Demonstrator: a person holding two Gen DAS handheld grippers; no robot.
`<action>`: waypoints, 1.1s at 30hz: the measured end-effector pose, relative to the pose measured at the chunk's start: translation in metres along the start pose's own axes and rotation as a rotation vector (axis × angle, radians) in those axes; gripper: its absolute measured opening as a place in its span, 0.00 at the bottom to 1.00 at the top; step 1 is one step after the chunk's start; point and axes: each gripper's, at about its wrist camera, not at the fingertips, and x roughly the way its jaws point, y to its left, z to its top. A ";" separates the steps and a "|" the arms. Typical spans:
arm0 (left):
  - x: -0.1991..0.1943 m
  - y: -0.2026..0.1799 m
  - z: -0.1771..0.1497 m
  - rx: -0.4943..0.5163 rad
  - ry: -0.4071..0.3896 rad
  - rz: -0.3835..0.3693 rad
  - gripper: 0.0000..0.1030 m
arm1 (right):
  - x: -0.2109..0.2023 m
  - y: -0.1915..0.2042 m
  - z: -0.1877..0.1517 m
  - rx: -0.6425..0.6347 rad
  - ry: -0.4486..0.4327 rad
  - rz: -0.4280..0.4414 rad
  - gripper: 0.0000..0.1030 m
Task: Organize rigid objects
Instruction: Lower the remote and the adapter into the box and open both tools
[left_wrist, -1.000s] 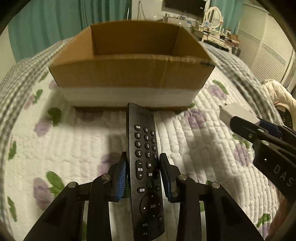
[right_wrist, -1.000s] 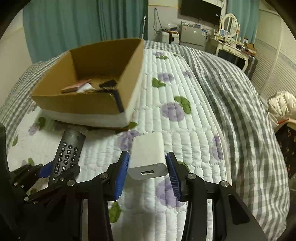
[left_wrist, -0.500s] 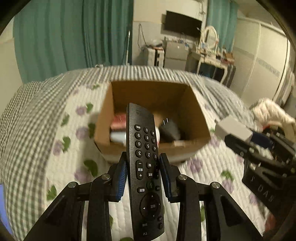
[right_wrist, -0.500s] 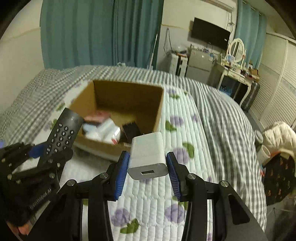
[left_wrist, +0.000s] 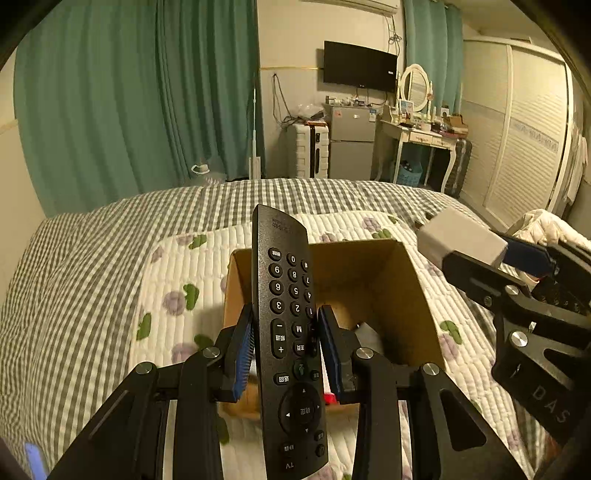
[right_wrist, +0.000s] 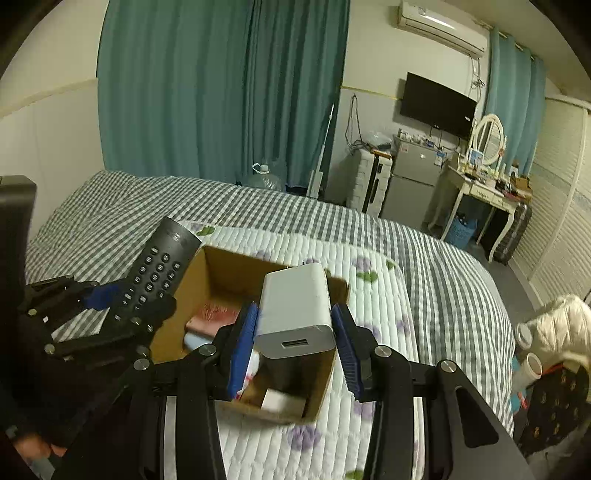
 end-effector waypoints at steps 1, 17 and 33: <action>0.008 0.001 0.004 -0.004 0.003 0.003 0.32 | 0.004 0.000 0.002 -0.004 0.000 0.001 0.40; 0.107 0.007 -0.004 -0.020 0.110 0.021 0.33 | 0.107 -0.018 -0.017 0.033 0.073 0.017 0.40; 0.107 -0.001 -0.004 0.005 0.087 0.017 0.47 | 0.114 -0.033 -0.022 0.069 0.069 0.016 0.40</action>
